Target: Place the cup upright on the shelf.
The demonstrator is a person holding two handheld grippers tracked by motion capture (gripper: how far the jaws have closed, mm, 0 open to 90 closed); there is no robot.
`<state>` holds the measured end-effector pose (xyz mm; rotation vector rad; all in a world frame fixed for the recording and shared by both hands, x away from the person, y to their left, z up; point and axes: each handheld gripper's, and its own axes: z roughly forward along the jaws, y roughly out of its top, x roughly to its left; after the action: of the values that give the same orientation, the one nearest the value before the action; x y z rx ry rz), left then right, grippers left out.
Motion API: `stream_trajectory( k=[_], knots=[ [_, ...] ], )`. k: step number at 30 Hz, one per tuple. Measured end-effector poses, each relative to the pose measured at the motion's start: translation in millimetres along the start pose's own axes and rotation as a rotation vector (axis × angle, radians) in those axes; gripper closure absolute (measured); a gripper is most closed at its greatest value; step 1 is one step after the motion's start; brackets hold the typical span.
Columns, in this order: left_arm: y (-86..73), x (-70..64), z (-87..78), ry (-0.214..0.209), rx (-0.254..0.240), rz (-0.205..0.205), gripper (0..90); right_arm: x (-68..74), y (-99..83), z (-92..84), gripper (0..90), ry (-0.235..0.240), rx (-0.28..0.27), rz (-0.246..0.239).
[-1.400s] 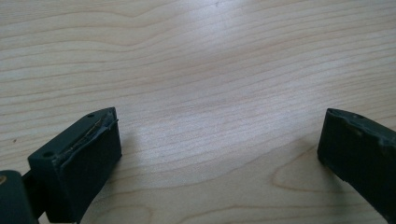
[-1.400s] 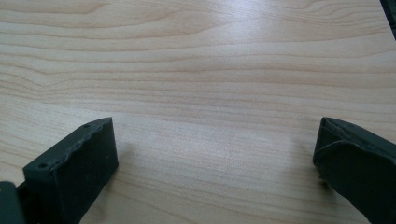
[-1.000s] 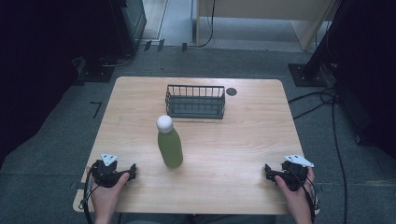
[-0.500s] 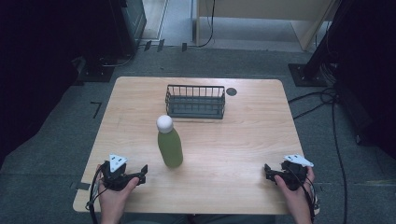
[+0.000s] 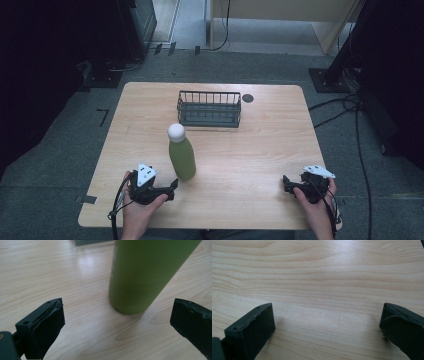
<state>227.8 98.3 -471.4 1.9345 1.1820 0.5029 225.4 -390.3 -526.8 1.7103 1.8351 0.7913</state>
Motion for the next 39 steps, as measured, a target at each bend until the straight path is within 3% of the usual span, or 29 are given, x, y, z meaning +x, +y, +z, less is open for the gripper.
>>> stream_trajectory(
  k=[7, 16, 21, 28, 39],
  knots=[
    [8.3, -9.0, 9.2, -0.030, -0.014, 0.015, 0.4, 0.0, 0.0, 0.0, 0.0, 0.000, 0.000, 0.000],
    [27.5, -14.0, 16.6, -0.049, -0.060, -0.023, 5.8, -0.1, 0.0, 0.0, 0.0, 0.000, 0.000, -0.002],
    [37.5, -18.9, 20.0, -0.059, -0.083, -0.014, 7.5, -0.2, 0.0, 0.0, 0.0, 0.000, 0.000, -0.002],
    [51.0, -25.5, 26.2, -0.049, -0.122, 0.000, 12.8, -0.1, 0.0, 0.0, 0.0, 0.000, 0.000, -0.002],
    [61.8, -26.9, 31.6, -0.034, -0.136, 0.009, 18.2, -0.2, 0.0, 0.0, 0.0, 0.000, 0.000, -0.002]
  ],
)
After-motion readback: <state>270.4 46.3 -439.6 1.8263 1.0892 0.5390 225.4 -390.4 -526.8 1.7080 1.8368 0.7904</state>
